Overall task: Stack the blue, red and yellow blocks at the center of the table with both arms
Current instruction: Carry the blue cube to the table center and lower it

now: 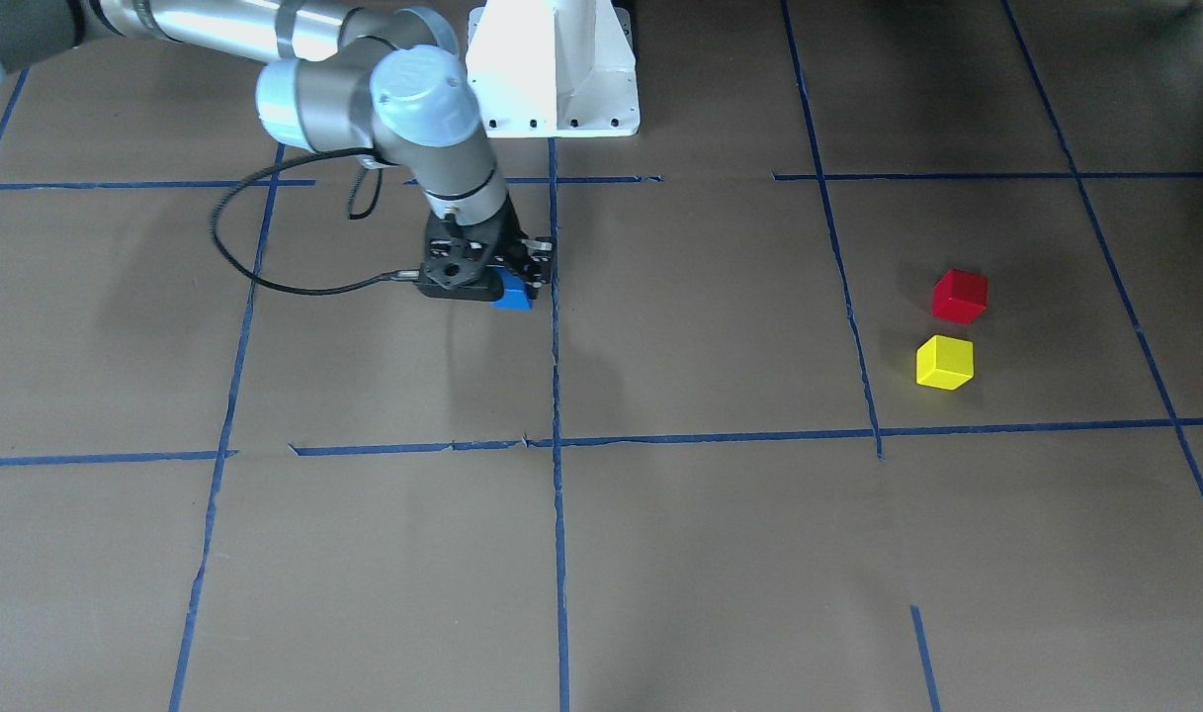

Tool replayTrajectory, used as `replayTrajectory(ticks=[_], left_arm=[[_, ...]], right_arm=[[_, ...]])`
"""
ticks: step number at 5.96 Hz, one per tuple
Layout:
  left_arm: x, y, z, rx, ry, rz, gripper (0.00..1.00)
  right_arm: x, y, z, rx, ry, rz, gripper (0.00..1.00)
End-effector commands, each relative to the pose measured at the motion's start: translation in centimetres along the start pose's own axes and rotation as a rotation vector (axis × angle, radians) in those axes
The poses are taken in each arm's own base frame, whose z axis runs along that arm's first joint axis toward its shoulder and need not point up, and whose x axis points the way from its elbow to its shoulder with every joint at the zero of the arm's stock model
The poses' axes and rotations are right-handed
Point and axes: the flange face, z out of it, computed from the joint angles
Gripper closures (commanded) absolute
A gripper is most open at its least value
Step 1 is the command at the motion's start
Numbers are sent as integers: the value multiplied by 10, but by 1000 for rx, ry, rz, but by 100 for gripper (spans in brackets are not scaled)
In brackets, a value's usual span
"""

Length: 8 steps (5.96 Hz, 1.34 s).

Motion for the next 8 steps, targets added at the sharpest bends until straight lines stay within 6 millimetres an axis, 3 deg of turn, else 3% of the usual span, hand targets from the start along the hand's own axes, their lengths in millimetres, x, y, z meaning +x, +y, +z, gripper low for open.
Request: replayTrajectory(ticks=[1, 7, 8], left_arm=[[0, 1, 0, 0, 0, 1, 0], [1, 1, -1, 1, 2, 1, 0], [1, 1, -1, 2, 1, 2, 0]], right_arm=[[-19, 7, 25, 13, 40, -9, 100], [-18, 19, 37, -6, 72, -90, 96], [-19, 21, 38, -7, 73, -106, 87]])
